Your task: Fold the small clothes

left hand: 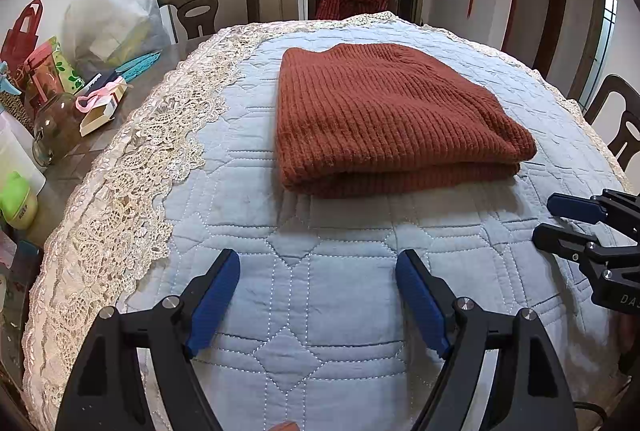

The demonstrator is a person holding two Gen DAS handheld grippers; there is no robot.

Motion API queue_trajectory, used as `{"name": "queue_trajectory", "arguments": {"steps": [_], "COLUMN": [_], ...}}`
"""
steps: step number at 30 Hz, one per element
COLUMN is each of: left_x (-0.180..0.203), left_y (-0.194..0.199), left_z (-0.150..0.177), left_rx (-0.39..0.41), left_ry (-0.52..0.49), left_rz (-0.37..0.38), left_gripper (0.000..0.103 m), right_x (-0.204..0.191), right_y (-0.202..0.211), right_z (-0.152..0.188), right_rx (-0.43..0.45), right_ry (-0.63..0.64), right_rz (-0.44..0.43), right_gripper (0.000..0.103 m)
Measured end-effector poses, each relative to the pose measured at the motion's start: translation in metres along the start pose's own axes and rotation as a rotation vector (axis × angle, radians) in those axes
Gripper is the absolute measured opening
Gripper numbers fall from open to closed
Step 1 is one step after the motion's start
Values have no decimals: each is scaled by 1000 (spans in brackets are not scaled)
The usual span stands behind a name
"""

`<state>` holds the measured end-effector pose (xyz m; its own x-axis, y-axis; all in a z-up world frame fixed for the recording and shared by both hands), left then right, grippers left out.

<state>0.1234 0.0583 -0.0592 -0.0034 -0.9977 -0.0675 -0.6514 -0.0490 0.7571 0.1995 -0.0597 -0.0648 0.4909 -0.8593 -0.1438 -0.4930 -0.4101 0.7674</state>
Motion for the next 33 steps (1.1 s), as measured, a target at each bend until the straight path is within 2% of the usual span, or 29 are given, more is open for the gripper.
{"name": "queue_trajectory", "arguments": {"steps": [33], "left_x": [0], "left_y": [0], "left_z": [1], "left_rx": [-4], "left_ry": [6], "left_rz": [-6], "left_gripper": [84], "right_x": [-6], "right_y": [1], "right_z": [1], "right_rx": [1], "right_ry": [-7], "right_rz": [-7], "right_gripper": [48]}}
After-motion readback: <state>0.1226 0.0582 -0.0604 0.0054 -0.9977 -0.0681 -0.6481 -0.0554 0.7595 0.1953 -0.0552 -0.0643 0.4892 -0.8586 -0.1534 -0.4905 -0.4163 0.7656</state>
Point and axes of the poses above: each gripper's, at about its wrist camera, not at the fingertips, and y roughly against the way its jaws point, x to its right, z to its underside, the point moved 6 cm from there along -y, roughly the way its jaws point, and after that the axes turned 6 degrees about -y, right-handed, at the moved point
